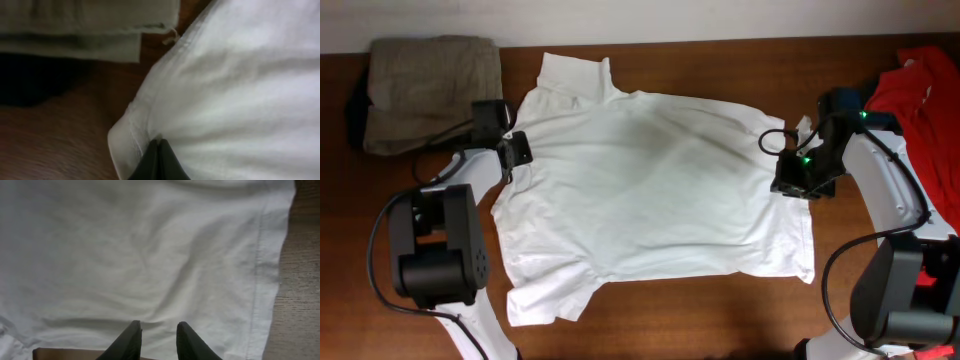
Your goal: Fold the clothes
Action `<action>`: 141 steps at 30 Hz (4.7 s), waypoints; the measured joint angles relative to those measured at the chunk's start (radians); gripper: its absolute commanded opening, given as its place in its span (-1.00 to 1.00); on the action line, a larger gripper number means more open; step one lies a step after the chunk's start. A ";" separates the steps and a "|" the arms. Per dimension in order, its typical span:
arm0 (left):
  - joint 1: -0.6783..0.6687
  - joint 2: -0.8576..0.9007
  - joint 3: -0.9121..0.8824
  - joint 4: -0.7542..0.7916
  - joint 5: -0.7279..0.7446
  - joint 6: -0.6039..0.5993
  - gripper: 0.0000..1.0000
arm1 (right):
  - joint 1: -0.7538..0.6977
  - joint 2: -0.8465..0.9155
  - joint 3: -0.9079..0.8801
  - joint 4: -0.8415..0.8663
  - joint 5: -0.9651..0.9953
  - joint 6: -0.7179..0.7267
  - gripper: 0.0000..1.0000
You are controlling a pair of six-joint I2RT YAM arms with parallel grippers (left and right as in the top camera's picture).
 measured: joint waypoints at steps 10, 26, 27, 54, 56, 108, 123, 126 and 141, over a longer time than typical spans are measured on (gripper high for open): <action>0.001 0.047 0.393 -0.417 -0.056 0.053 0.70 | 0.000 0.006 0.055 0.169 0.020 0.000 -0.50; -0.010 0.047 0.483 -0.662 0.274 0.050 0.98 | 0.000 0.396 0.137 0.738 0.045 0.004 -0.92; -0.010 0.047 0.483 -0.664 0.275 0.050 0.98 | 0.000 0.413 0.137 0.739 0.034 0.005 -0.92; -0.010 0.047 0.483 -0.767 0.278 0.050 0.98 | -0.158 0.529 0.398 0.771 0.262 -0.094 -0.92; -0.010 0.047 0.483 -0.763 0.278 0.050 0.89 | -0.156 0.533 0.550 0.588 0.265 -0.093 -0.92; -0.034 -0.062 0.816 -0.949 0.297 0.071 0.97 | -0.118 0.539 1.488 -0.554 -0.021 -0.052 0.97; -0.013 -0.328 0.824 -1.379 0.243 0.014 0.98 | 0.032 0.224 1.338 -0.568 -0.009 0.020 0.97; -0.013 -0.365 0.824 -1.463 0.160 -0.063 0.98 | 0.061 0.063 1.120 -0.565 0.065 0.043 0.97; -0.015 -0.943 -0.231 -1.127 0.182 -0.323 0.98 | 0.061 -0.320 0.230 -0.379 0.144 0.121 0.97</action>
